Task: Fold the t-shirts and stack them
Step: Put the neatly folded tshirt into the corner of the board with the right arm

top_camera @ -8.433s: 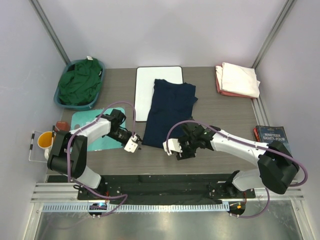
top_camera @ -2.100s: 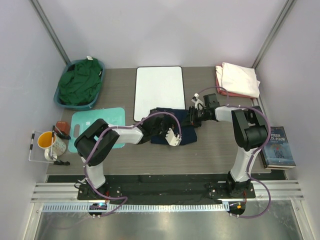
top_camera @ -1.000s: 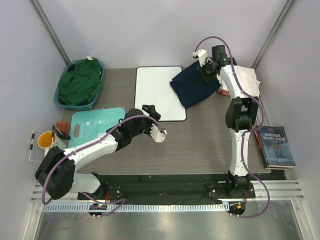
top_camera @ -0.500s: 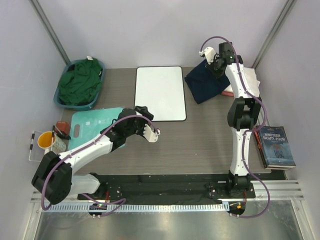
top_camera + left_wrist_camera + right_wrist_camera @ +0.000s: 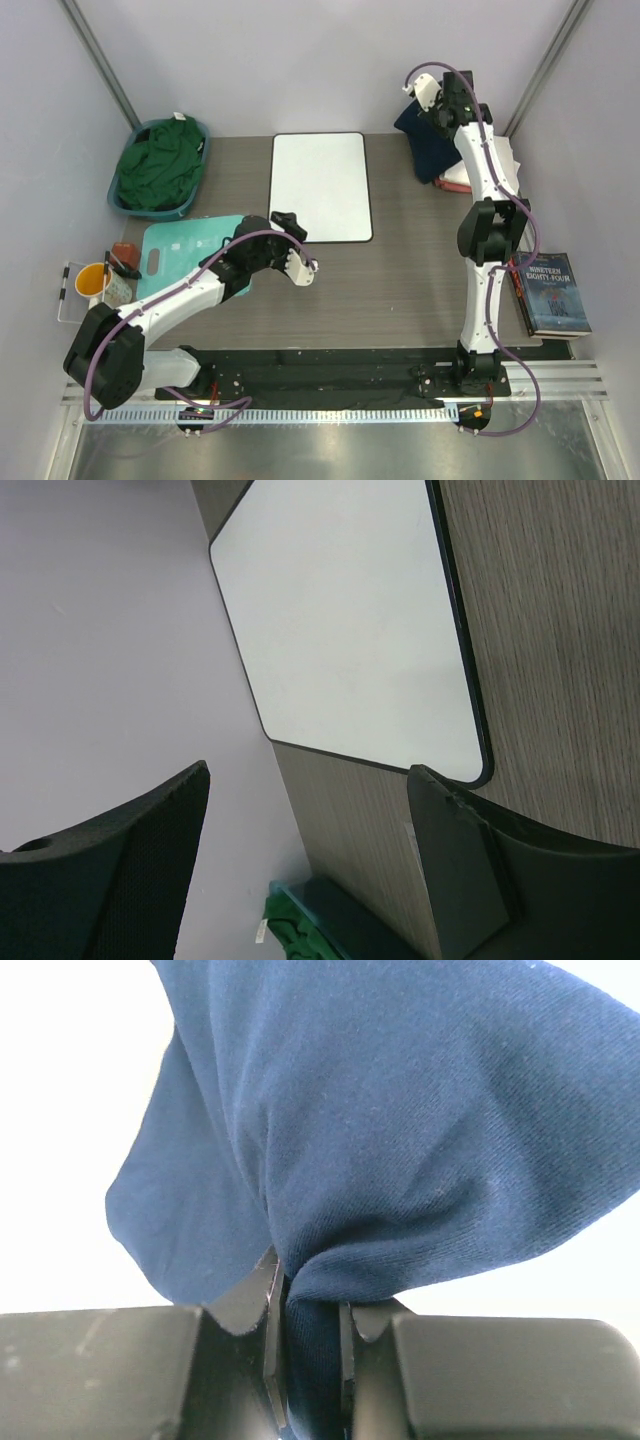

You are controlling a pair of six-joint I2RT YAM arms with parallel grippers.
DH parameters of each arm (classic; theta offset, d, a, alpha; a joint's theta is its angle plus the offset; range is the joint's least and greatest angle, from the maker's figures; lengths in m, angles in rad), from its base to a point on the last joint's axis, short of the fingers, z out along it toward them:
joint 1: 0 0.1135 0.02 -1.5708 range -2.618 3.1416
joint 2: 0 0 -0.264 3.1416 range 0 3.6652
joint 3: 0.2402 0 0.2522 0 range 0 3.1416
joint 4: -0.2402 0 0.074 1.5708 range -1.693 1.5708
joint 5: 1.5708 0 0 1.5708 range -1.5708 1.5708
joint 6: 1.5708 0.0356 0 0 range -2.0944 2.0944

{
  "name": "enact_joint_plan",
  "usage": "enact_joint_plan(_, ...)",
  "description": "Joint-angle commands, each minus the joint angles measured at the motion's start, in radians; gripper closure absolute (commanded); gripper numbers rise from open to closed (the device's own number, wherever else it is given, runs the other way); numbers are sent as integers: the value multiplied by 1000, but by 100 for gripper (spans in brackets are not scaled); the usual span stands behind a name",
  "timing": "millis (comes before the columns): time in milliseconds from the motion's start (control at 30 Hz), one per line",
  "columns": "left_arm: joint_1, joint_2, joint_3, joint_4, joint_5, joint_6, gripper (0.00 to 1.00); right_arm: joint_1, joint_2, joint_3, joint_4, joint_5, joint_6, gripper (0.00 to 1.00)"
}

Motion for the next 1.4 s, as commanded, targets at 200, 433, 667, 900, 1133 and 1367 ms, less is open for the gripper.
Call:
enact_joint_plan(200,18,-6,25,-11,48,28,20,-30,-111,42,163,132,-4,99)
enact_joint_plan(433,23,-8,31,-22,63,40,20,-41,-133,-31,165,182,-7,99)
enact_joint_plan(667,23,-25,31,-51,60,45,18,-96,-126,-105,178,242,-33,99)
enact_joint_plan(900,23,-37,29,-66,63,45,17,-133,-85,-126,233,291,-49,99)
enact_joint_plan(1133,23,-31,34,-71,63,48,16,-154,-33,-129,315,354,-88,81)
enact_joint_plan(1367,25,-20,45,-73,72,49,14,-158,18,-154,425,471,-134,31)
